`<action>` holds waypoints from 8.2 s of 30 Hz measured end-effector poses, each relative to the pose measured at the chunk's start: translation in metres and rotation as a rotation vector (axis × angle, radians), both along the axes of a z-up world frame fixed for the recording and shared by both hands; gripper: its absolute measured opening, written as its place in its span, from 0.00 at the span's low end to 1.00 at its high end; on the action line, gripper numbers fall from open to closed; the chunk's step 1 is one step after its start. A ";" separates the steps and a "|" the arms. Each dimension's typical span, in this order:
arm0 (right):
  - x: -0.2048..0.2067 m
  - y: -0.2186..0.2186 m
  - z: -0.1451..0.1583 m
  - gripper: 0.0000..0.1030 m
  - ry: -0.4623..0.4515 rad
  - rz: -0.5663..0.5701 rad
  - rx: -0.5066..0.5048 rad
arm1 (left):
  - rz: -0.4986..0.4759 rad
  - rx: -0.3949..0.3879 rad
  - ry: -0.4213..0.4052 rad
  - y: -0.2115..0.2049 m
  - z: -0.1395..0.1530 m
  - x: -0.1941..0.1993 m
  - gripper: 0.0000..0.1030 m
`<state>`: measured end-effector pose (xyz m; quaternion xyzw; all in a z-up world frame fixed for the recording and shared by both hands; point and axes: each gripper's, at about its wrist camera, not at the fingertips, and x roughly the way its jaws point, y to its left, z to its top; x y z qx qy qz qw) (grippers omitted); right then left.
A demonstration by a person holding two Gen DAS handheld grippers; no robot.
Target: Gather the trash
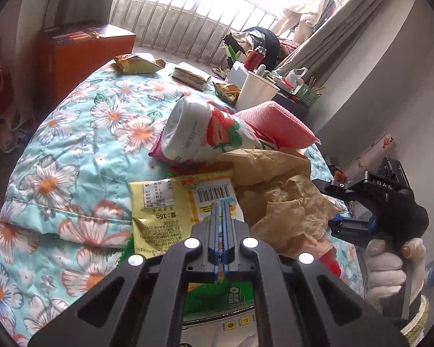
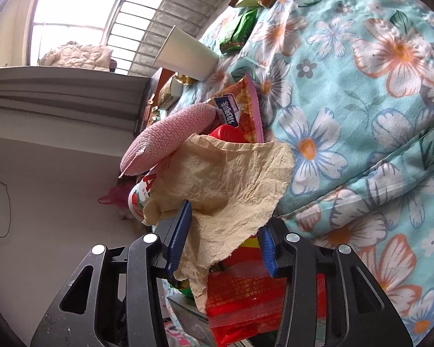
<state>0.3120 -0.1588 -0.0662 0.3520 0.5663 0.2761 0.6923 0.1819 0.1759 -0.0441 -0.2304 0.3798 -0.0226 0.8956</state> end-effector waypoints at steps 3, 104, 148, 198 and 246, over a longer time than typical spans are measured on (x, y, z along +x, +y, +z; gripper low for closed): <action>-0.004 0.005 0.010 0.27 -0.055 0.021 -0.024 | 0.002 0.016 -0.032 0.002 0.006 -0.005 0.00; -0.074 0.013 0.106 0.04 -0.586 0.169 -0.384 | -0.124 0.231 0.123 0.026 -0.010 0.007 0.00; -0.069 0.019 0.093 0.05 -0.542 0.179 -0.371 | -0.131 0.133 0.258 0.057 -0.035 -0.002 0.66; -0.110 -0.404 -0.020 0.04 -0.120 -0.701 -0.325 | -1.166 0.431 0.115 -0.478 0.013 0.097 0.17; -0.036 -0.277 -0.336 0.63 0.249 -0.108 -0.593 | -0.619 0.158 -0.074 -0.222 0.104 0.085 0.80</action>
